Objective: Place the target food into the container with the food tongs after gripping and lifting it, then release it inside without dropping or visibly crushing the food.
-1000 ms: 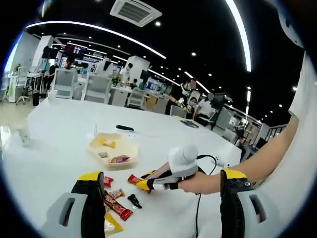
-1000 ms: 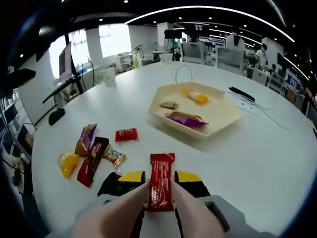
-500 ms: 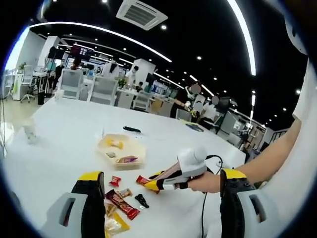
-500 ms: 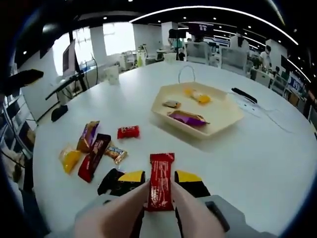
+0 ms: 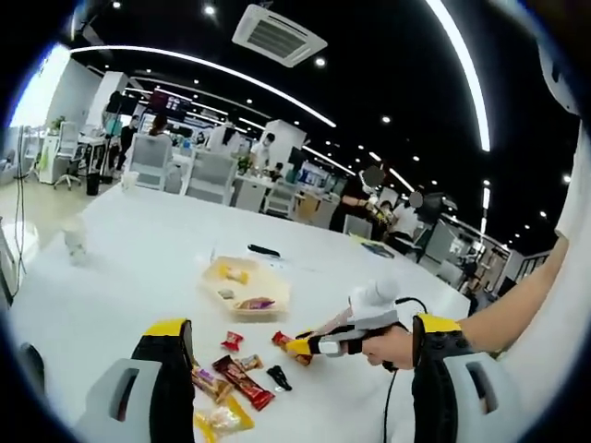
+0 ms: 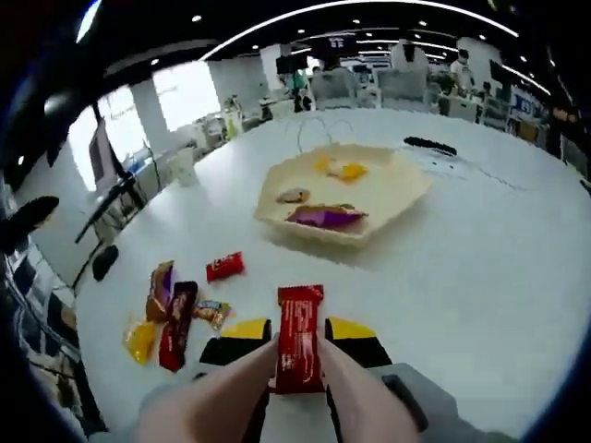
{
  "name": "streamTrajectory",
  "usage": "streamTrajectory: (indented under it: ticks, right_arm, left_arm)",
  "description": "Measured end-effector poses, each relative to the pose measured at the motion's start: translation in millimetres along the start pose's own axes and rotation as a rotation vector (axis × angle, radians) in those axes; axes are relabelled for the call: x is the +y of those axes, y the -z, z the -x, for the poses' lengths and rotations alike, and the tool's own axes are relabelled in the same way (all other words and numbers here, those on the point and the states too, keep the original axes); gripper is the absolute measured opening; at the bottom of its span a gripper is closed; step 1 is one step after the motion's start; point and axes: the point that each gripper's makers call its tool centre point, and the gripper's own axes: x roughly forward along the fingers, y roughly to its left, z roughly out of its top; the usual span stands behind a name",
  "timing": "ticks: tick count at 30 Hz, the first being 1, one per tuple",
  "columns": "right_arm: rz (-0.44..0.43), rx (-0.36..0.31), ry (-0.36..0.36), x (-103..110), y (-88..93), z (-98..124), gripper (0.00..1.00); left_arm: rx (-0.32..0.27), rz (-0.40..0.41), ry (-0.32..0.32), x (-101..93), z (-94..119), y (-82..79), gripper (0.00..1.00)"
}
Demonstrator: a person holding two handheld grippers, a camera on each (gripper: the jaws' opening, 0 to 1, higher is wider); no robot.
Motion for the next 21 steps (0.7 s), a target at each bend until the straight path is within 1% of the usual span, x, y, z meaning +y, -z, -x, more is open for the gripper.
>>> streamTrajectory:
  ticks: [1, 2, 4, 5, 6, 7, 8, 9, 10, 11, 12, 14, 18, 20, 21]
  right_arm:
    - [-0.01, 0.007, 0.001, -1, 0.3, 0, 0.22]
    - [0.024, 0.016, -0.002, -1, 0.1, 0, 0.22]
    - [0.036, 0.019, -0.006, 2, 1.2, 1, 0.22]
    - [-0.043, 0.032, -0.013, 3, 3.7, 4, 0.22]
    - [-0.096, 0.022, -0.02, 5, 2.5, 6, 0.22]
    - [-0.075, -0.006, -0.021, 4, -1.6, 10, 0.22]
    - [-0.029, -0.027, 0.001, 0, -5.6, 11, 0.22]
    - [-0.048, -0.013, -0.009, 3, -3.4, 13, 0.22]
    - [-0.058, -0.015, -0.015, 4, -3.9, 13, 0.22]
    - [-0.084, -0.033, -0.017, 5, -6.3, 16, 0.22]
    - [-0.087, -0.05, -0.005, 2, -9.4, 20, 0.22]
    - [-0.108, -0.06, -0.018, 4, -10.7, 25, 0.22]
    - [-0.142, -0.104, -0.026, 7, -14.5, 40, 0.22]
    - [-0.144, -0.118, -0.024, 8, -16.8, 46, 0.22]
    - [-0.132, -0.124, -0.01, 7, -19.0, 50, 0.22]
  left_arm:
    - [-0.007, 0.003, -0.002, 0.9, 1, -1.0, 0.99]
    - [-0.02, 0.014, -0.006, 2.8, 3, -2.8, 0.99]
    - [-0.022, 0.022, -0.012, 5.4, 5, -2.8, 0.99]
    - [-0.021, 0.022, -0.014, 6.4, 6, -2.6, 0.99]
    - [-0.021, 0.022, -0.015, 7.0, 6, -2.5, 0.99]
    - [-0.021, 0.022, -0.016, 7.4, 6, -2.4, 0.99]
    - [-0.021, 0.026, -0.016, 8.9, 6, -2.1, 0.99]
    - [-0.02, 0.033, -0.015, 10.1, 4, -1.4, 0.99]
    - [-0.019, 0.037, -0.013, 10.2, 3, -1.3, 0.99]
    - [-0.016, 0.041, -0.011, 9.6, 2, -1.9, 0.99]
    - [-0.014, 0.042, -0.005, 7.9, 0, -2.7, 0.99]
    - [-0.01, 0.035, 0.01, 4.6, -4, -4.5, 0.99]
    - [0.0, 0.03, 0.025, 0.7, -8, -4.5, 0.99]
    - [0.004, 0.029, 0.031, 0.5, -9, -3.1, 0.99]
    - [0.013, 0.024, 0.032, 1.6, -9, -1.4, 0.99]
